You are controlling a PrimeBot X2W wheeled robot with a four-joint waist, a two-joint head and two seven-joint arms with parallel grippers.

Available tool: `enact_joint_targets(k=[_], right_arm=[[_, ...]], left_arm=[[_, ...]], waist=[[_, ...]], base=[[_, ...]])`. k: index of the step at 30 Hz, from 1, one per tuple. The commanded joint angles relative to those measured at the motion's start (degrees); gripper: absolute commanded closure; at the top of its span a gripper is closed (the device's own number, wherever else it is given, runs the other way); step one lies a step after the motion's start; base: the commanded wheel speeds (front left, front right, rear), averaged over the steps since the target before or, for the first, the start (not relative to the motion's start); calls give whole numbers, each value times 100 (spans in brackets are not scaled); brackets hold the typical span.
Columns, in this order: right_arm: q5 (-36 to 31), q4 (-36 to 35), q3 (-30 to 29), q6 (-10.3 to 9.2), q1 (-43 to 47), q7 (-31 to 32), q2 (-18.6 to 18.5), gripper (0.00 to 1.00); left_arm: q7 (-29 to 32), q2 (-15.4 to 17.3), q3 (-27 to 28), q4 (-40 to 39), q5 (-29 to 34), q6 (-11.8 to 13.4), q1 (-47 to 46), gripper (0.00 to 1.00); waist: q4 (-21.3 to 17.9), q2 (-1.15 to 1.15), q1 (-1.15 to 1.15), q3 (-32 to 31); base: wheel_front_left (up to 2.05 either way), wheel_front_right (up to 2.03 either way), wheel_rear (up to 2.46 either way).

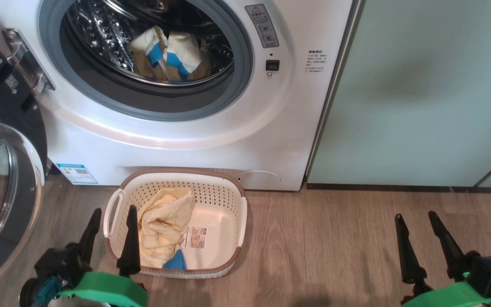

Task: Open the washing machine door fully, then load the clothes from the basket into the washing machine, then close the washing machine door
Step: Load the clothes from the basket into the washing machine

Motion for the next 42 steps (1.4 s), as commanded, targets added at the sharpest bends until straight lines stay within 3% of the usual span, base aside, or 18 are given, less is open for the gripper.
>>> enact_joint_targets(k=[1,9,20,29,34,42], right_arm=[[-20,-208,114,-16,-189,-38,-42,0],[1,-277,112,-16,-277,-38,-80,0],[25,-444,116,-16,-582,-38,-74,0],[98,-695,83,-16,-1130,-38,-36,0],[164,-788,112,-16,-1368,-38,-3,0],[318,-851,231,-16,-1723,-38,44,0]], left_arm=[[-58,43,267,-131,-4,-16,-217,0],[-60,37,264,30,66,-125,-421,0],[7,-4,33,855,19,-497,-1140,0],[61,16,-126,2265,38,-997,-2607,0],[68,60,-171,2925,96,-1145,-3155,0],[327,224,-315,4318,97,-1583,-4055,0]], waist=[[-8,0,0,42],[-31,0,0,323],[-190,0,0,1183],[-495,0,0,2587],[-668,0,0,3053],[-1023,0,0,3818]], base=[[0,0,0],[0,0,0],[0,0,0],[0,0,0],[0,0,0],[0,0,0]])
